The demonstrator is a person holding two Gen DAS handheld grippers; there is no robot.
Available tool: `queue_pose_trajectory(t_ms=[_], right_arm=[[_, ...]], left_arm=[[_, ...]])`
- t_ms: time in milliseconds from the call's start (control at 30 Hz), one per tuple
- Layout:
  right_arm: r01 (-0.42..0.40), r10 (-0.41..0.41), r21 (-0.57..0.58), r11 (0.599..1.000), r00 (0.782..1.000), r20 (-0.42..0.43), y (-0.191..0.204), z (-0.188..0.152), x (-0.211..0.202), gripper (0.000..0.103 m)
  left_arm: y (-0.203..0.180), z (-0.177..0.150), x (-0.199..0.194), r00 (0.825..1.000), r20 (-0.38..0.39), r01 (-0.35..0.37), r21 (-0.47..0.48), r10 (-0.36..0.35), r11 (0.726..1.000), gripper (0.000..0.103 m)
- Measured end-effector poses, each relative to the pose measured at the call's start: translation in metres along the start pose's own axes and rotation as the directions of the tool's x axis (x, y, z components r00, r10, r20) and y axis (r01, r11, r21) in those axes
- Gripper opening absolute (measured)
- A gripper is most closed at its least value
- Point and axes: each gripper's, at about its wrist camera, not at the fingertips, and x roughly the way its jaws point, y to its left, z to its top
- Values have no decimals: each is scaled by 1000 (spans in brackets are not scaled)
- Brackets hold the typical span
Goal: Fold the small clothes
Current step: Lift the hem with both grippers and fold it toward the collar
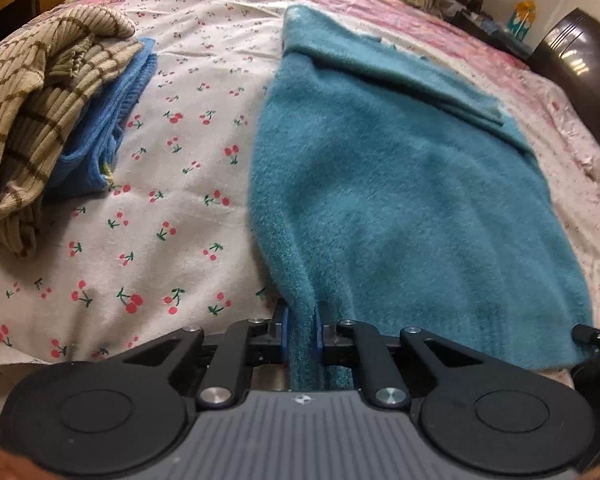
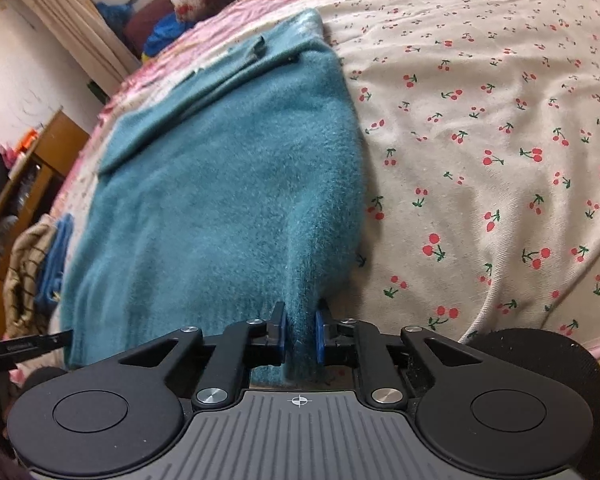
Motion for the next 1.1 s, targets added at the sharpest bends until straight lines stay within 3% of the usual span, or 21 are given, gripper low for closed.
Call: queue_pose_trajectory(t_ms=[167, 300, 433, 767, 933, 1100], right_arm=[[-12, 12, 2, 1000, 1000, -14, 1, 2, 4, 17], [-1, 1, -4, 1000, 999, -34, 4, 4, 11, 19], [-1, 2, 11, 1000, 999, -40, 2, 5, 14, 18], [-139, 134, 111, 984, 990, 46, -5, 12, -4, 12], [-224, 210, 138, 965, 972, 103, -2, 19, -9, 12], [-314, 287, 179, 932, 944, 162, 4, 35, -13, 12]], left_arm=[[-1, 4, 8, 999, -34, 4, -1, -4, 1000, 18], [-2, 8, 21, 997, -77, -14, -6, 14, 1000, 24], [-3, 9, 21, 997, -72, -5, 9, 6, 1000, 22], [2, 23, -4, 994, 2, 112, -43, -112, 993, 17], [8, 34, -8, 978, 33, 209, -101, -207, 973, 17], [12, 55, -9, 950, 85, 309, -149, -299, 939, 16]])
